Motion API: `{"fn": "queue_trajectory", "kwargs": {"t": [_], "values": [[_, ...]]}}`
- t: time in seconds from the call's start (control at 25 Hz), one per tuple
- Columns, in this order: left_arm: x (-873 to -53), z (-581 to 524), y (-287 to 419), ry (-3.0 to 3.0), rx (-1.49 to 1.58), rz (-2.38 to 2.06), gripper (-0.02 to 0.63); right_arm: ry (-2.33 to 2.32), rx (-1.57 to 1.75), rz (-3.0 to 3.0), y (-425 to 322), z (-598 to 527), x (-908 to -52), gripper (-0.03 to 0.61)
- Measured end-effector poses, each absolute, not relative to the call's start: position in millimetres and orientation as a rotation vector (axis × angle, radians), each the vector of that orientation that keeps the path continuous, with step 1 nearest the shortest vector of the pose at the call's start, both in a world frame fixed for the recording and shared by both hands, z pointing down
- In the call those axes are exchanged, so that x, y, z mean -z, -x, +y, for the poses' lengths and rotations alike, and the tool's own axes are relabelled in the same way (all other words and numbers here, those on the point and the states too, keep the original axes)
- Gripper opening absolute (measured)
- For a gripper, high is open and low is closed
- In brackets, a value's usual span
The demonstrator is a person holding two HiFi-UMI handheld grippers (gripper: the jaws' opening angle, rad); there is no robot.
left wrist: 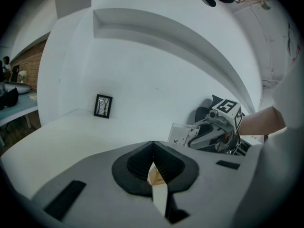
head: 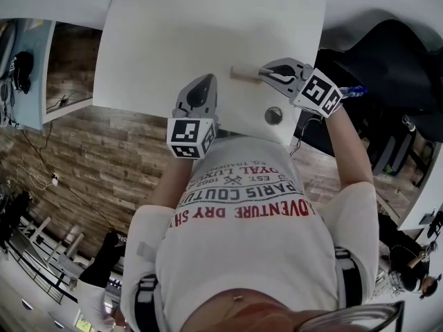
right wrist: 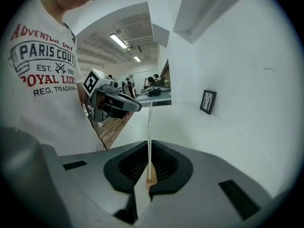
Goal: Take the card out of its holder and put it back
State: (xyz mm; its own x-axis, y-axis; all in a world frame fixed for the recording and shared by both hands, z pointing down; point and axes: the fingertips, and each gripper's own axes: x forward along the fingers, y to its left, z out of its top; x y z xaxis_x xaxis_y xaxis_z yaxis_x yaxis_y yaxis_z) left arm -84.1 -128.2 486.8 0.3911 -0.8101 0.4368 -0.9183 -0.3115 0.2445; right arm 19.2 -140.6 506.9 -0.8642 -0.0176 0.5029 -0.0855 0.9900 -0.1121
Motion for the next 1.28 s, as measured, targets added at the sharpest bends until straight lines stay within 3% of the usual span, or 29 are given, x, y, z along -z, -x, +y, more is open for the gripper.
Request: {"fn": "queue_trajectory", "kwargs": {"t": [0.72,1.28], "values": [[-493,-134,85,-2.189,-0.333,-1.477,0.025,0.008,-0.119,-2.546,-19,-141,-523,0.035],[-496,-133,87,-2.174,-0.357,-1.483,0.025,-0.110,-0.262,-2.561,-28,-135,-563,0.035]]}}
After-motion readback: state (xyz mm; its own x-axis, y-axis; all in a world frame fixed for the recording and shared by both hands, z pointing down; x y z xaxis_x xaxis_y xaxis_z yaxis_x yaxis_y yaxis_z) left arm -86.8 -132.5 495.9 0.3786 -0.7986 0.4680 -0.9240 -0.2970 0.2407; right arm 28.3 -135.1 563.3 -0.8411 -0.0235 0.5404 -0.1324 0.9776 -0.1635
